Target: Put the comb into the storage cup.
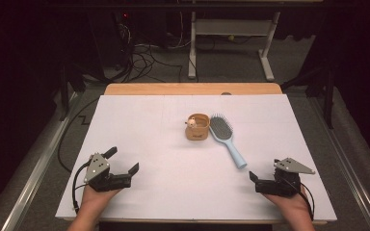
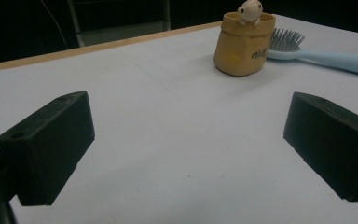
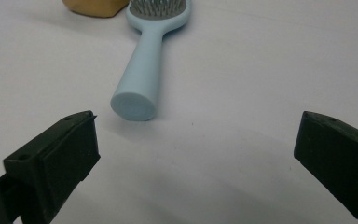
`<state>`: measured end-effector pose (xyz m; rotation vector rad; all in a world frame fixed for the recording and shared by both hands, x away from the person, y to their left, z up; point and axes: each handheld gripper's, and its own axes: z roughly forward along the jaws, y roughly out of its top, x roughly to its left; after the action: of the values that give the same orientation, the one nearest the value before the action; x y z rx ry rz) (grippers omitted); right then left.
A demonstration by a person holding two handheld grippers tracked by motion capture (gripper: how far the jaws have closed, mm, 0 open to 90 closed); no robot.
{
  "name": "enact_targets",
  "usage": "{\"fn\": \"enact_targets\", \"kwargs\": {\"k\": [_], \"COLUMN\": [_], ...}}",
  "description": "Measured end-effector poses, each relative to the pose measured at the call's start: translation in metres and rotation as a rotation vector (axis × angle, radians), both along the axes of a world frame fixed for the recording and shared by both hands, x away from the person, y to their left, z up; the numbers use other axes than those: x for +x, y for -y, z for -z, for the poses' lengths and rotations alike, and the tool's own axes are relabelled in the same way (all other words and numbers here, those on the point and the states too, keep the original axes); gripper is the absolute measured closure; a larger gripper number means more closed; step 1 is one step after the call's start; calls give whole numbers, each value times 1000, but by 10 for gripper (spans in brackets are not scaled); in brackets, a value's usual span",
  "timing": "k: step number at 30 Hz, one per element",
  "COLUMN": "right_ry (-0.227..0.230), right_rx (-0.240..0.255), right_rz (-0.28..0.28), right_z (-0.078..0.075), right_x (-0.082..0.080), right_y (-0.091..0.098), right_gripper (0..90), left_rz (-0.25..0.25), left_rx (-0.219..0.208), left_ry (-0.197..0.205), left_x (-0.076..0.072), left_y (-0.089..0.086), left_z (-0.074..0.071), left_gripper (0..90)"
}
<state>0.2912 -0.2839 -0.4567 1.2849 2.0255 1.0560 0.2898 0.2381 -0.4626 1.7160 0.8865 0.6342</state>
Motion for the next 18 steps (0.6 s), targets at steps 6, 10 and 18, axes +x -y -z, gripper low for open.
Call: {"fn": "enact_targets", "kwargs": {"k": [6, 10, 18], "right_ry": [-23, -54, -74], "right_rx": [-17, -19, -14], "right_rz": [-12, -27, -54], "right_z": [0, 2, 4], "right_x": [-1, 0, 0], "right_y": [-2, -3, -7], "right_gripper": [5, 5, 11], "left_rz": [8, 7, 3], "left_rx": [2, 3, 3], "left_ry": [-2, -1, 2], "left_x": [0, 0, 0], "left_y": [1, 1, 0], "left_z": [0, 1, 0], "left_gripper": [25, 26, 27]}}
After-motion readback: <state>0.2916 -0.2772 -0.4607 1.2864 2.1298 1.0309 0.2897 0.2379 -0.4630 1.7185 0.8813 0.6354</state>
